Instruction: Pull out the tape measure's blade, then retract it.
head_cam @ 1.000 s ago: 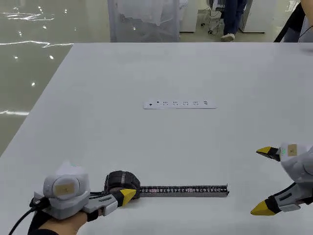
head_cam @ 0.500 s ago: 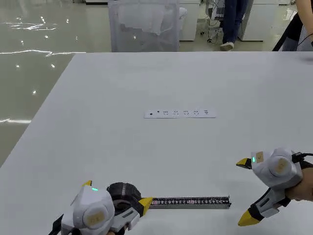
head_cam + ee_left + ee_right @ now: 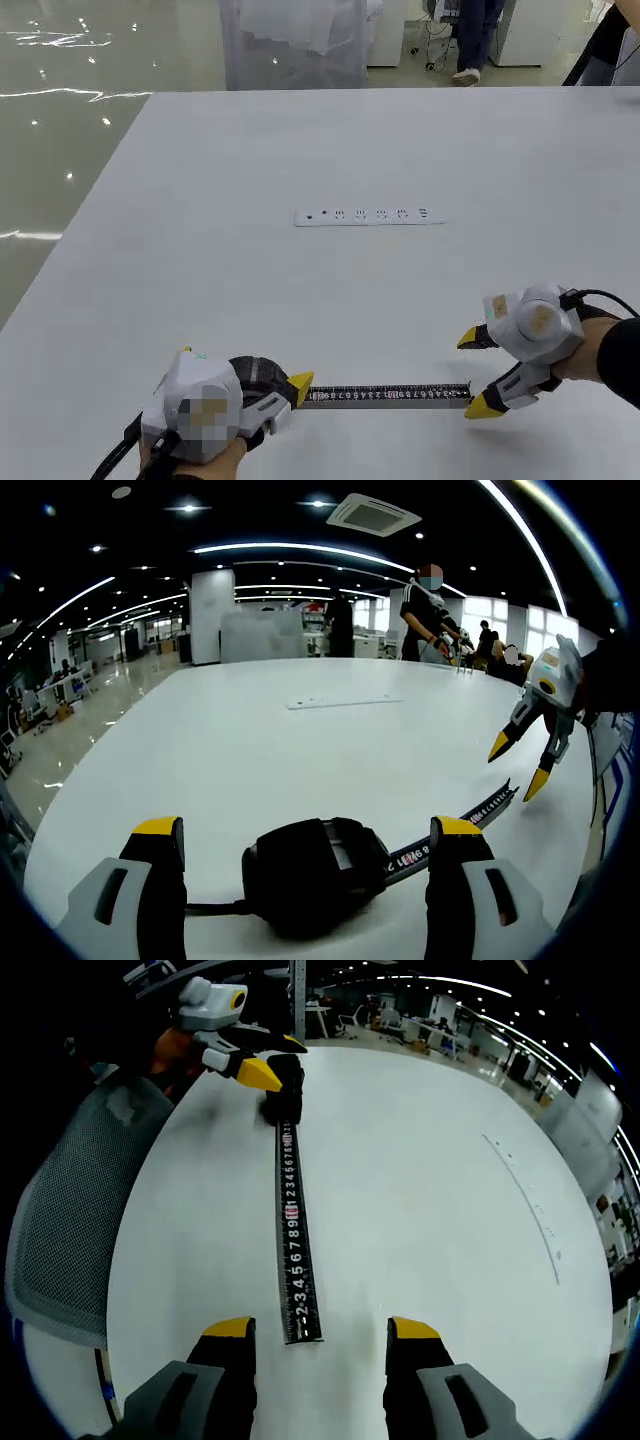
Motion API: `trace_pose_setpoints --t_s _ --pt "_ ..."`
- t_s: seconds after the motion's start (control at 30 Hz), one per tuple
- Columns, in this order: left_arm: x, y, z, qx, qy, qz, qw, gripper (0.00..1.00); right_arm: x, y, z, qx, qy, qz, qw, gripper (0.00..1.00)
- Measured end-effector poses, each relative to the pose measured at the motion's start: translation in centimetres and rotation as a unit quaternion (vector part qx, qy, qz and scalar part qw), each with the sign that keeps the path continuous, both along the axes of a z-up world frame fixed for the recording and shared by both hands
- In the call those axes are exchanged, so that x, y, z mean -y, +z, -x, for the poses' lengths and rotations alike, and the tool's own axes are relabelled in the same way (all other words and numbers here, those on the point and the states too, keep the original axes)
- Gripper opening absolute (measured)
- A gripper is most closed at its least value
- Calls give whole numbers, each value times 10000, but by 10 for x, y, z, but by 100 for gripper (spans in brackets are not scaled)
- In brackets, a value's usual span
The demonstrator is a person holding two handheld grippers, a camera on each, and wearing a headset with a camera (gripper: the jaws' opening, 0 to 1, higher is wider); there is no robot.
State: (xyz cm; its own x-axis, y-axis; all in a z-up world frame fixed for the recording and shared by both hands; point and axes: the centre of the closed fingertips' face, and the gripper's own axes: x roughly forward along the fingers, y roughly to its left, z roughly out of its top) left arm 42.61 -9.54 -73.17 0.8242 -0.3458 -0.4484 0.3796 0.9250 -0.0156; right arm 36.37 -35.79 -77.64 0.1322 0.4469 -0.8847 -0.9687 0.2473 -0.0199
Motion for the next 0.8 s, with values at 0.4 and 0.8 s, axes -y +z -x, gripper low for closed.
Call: trace_pose_setpoints --t_s 0.4,0.8 --pt "1 -8 2 -127 72 138 9998 93 -1 -13 9 -170 178 217 9995 23" --pt "-3 -12 7 -186 176 227 9994 85 -2 -19 14 -126 257 366 9989 12"
